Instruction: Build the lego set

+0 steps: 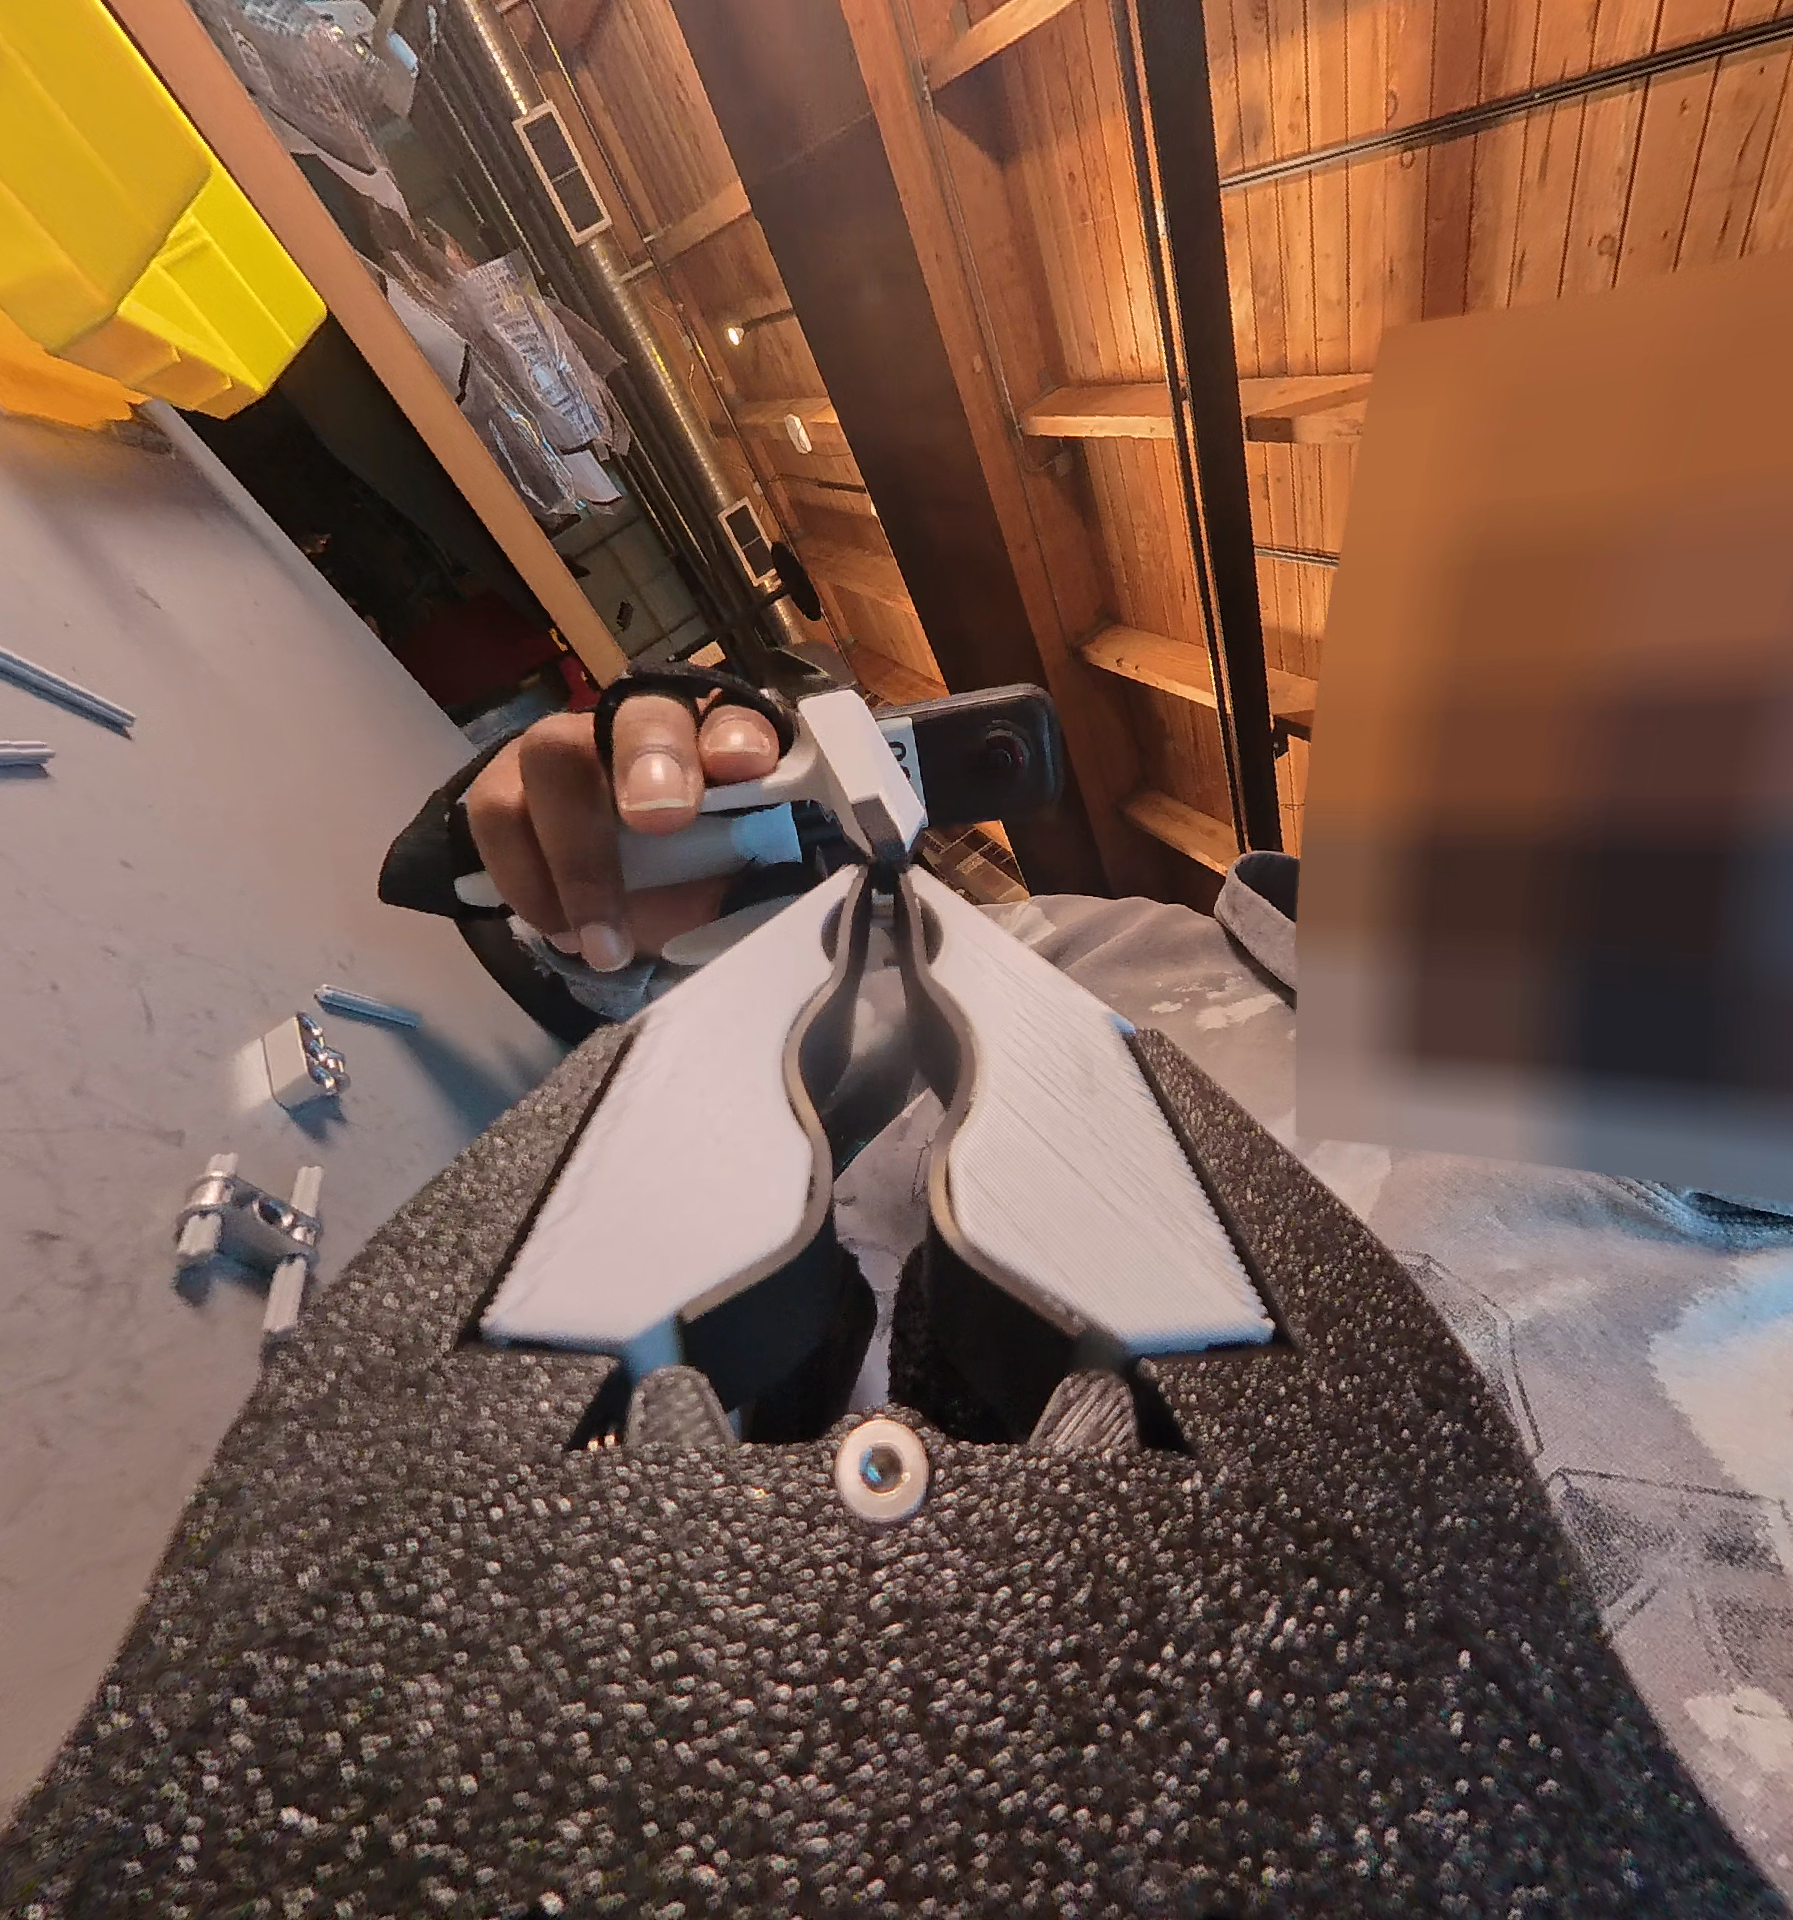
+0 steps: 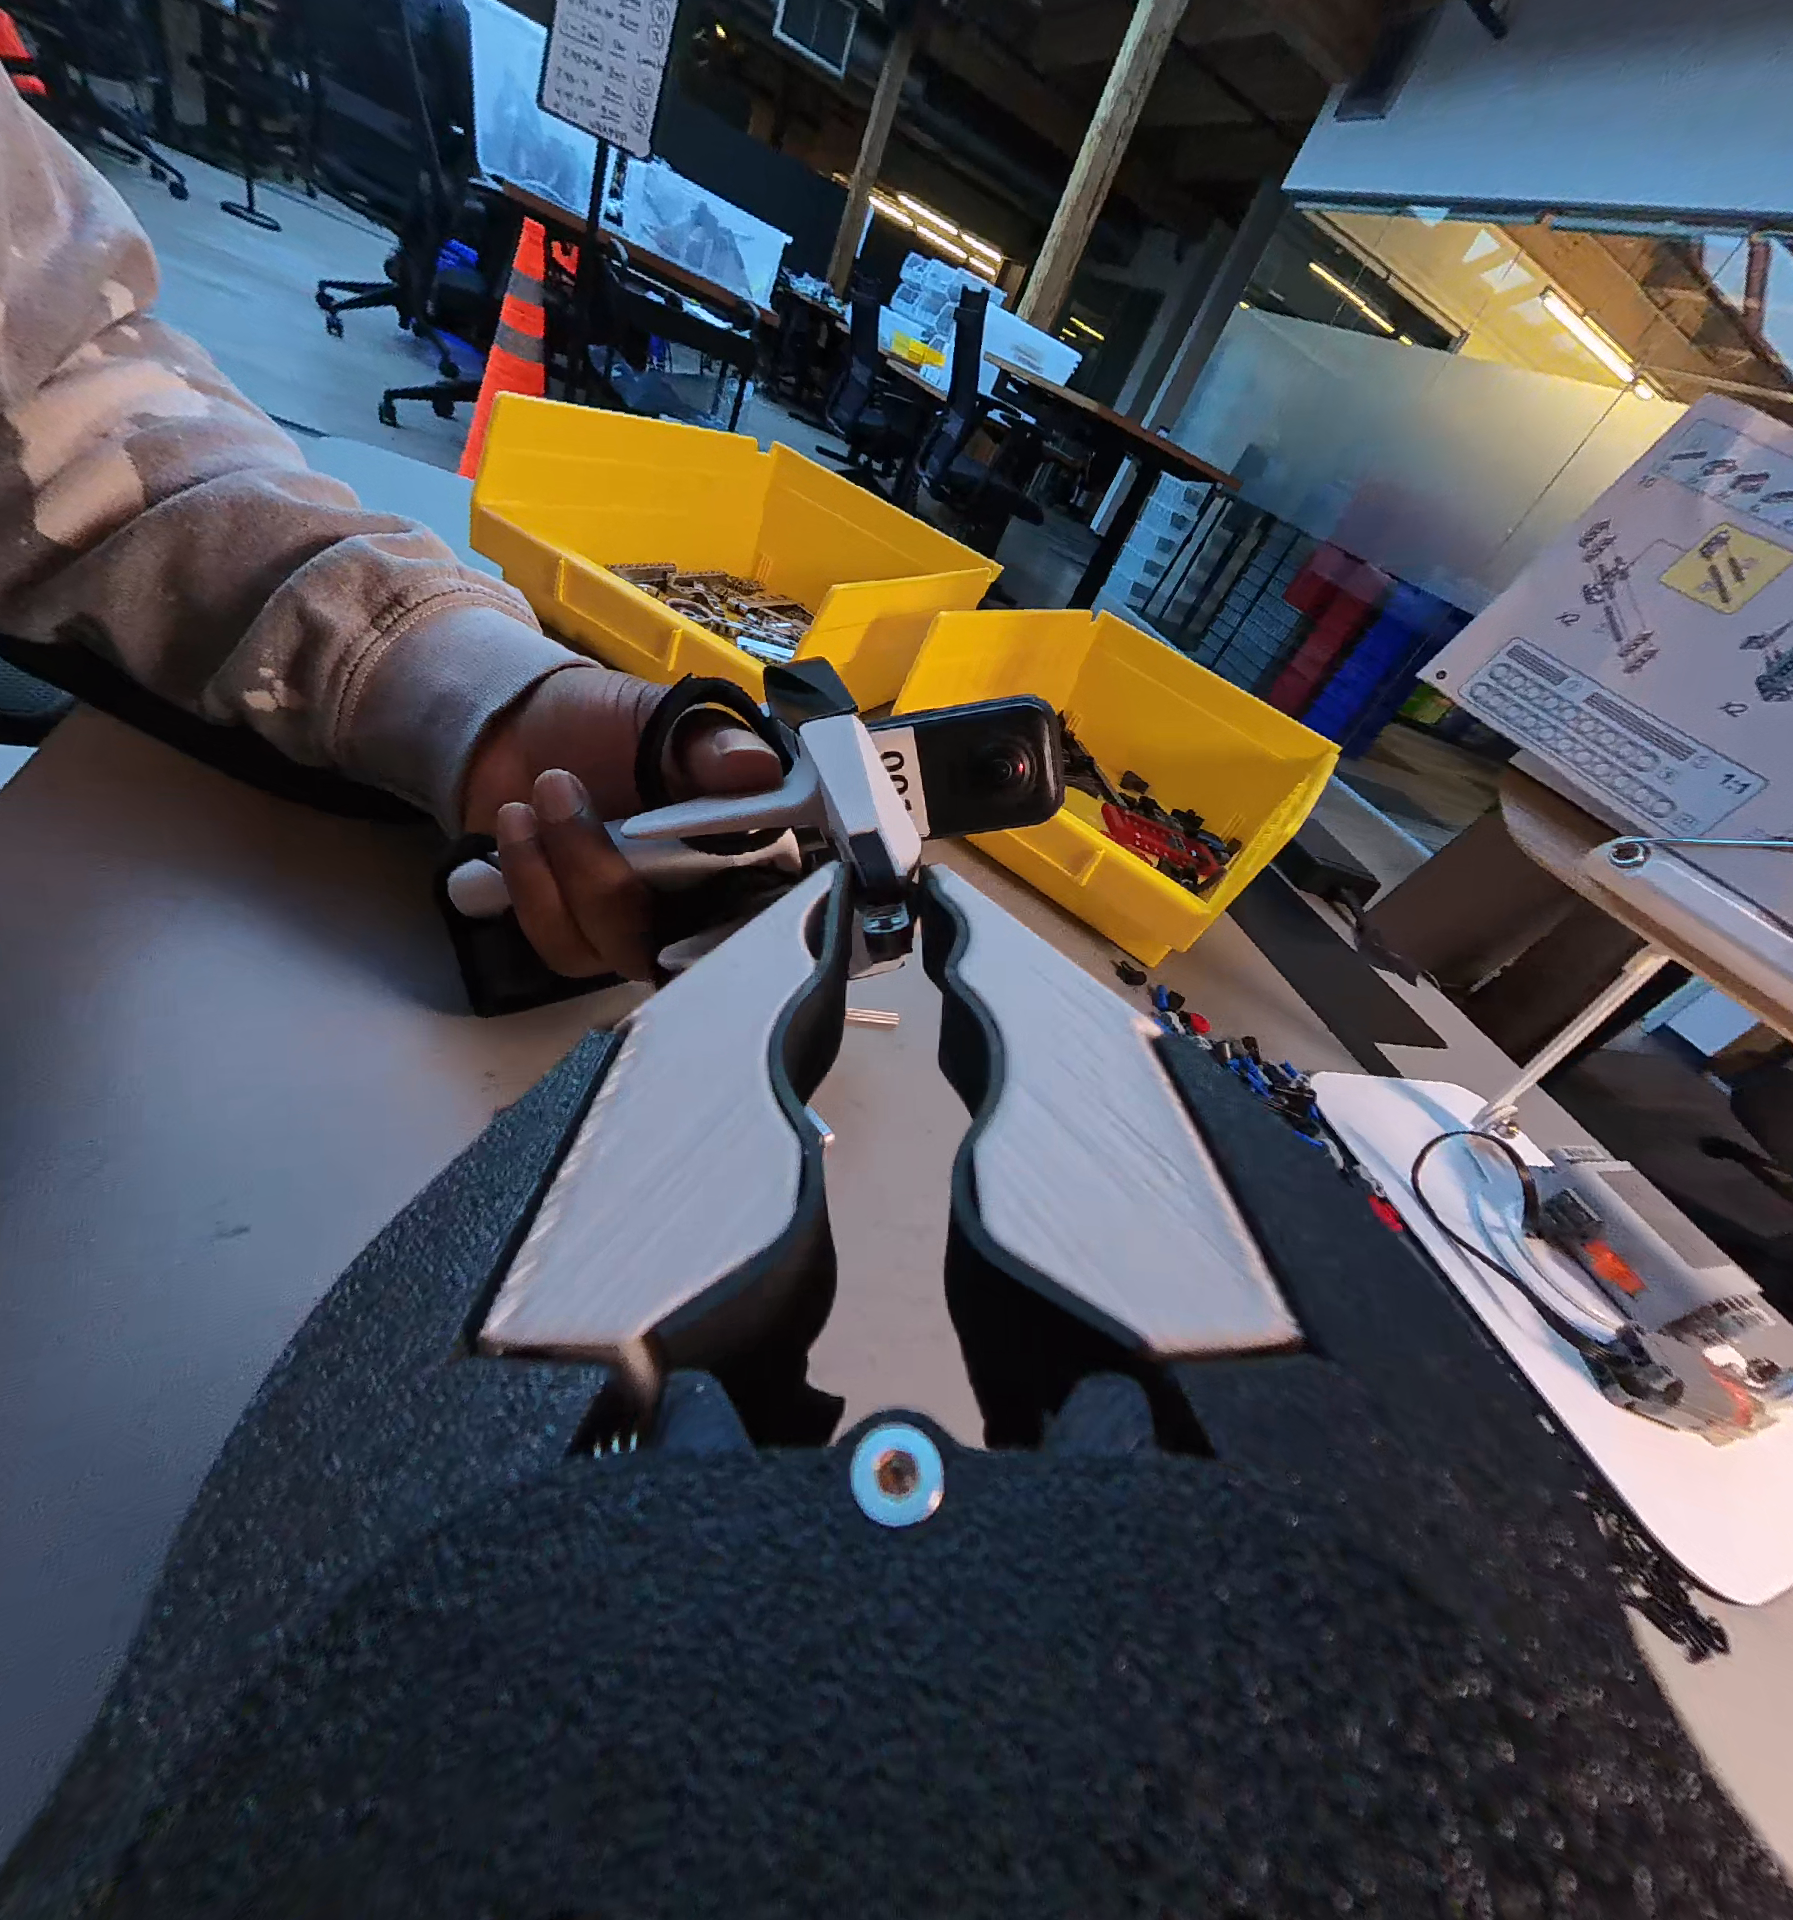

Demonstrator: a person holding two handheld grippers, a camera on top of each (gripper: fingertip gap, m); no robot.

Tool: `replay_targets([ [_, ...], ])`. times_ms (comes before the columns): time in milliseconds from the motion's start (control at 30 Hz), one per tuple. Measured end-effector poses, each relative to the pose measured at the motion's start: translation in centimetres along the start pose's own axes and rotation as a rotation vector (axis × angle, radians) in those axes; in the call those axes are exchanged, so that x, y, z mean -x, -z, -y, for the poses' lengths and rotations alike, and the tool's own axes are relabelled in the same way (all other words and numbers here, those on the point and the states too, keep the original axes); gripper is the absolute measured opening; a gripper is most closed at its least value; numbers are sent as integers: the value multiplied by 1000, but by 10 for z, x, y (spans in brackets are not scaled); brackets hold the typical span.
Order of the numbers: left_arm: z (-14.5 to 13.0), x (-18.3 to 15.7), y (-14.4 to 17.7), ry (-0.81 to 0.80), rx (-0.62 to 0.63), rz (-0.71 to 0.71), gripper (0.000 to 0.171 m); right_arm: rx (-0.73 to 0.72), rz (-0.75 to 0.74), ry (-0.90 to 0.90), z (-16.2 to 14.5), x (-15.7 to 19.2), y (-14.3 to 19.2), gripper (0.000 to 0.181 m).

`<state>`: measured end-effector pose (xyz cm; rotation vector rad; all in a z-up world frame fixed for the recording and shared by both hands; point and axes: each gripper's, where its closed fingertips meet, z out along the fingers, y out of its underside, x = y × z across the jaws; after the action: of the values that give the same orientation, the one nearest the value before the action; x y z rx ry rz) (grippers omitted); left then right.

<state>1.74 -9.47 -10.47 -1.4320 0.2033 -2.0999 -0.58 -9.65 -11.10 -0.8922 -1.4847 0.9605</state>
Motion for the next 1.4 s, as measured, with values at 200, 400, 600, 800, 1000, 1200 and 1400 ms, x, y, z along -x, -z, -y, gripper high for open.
replay_targets([
  [200, 4, -1, 2, 4, -20, -6, 2, -14, -10, -19, 2, -3, 2, 10],
  [400, 6, -2, 5, 11, -35, -15, 2, -35, -23, -60, 4, -10, 5, 21],
  [600, 11, -2, 7, 0, -53, -9, 2, -34, -18, -65, 4, -12, 9, 16],
  [800, 10, -2, 6, -16, -47, 3, 2, -16, -2, -54, 0, -9, 9, 7],
  [1000, 7, -2, 6, -109, -4, 65, 3, -19, 30, -88, 1, -7, 10, 6],
  [1200, 2, 12, 17, -529, 193, 387, 9, -24, 74, -248, -3, -12, 13, 6],
  [1400, -7, 37, 31, -933, 440, 719, 14, 91, 154, -385, -26, -3, 8, 6],
])
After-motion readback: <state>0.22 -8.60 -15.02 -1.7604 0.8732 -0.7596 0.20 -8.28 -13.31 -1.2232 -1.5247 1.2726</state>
